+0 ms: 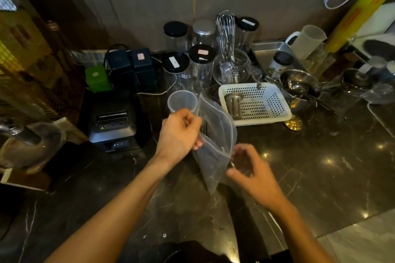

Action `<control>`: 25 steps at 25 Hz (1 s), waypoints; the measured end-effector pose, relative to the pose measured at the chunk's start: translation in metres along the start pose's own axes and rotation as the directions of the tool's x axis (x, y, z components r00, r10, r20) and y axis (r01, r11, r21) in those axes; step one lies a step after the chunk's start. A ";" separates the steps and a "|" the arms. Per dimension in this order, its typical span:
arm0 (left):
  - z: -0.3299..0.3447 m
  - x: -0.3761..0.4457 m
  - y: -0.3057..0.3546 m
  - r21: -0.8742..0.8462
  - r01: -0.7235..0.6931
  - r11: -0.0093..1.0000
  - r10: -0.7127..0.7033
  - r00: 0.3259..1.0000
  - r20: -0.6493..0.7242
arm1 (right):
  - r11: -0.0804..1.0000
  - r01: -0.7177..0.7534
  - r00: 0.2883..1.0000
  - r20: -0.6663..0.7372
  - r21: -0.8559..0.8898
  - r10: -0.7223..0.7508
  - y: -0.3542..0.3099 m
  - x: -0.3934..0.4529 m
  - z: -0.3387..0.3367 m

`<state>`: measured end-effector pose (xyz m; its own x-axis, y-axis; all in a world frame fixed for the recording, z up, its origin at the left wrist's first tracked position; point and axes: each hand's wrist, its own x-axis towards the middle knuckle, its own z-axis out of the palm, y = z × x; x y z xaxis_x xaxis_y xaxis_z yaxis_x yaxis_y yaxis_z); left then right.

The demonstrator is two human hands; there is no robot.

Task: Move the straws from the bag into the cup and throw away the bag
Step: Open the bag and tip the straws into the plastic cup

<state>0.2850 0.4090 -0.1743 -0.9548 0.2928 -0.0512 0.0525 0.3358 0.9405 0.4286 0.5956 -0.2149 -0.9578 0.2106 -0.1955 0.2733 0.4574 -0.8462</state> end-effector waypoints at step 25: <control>-0.018 0.074 -0.068 0.073 0.132 0.989 -0.127 0.989 -0.077 | 0.990 0.115 0.963 -0.234 -0.087 -0.132 0.057 0.054 0.026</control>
<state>0.2058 0.3921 -0.2359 -0.9734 0.1781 -0.1440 -0.0532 0.4358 0.8985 0.3907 0.6103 -0.2869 -0.9378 0.3448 0.0397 0.1683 0.5518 -0.8168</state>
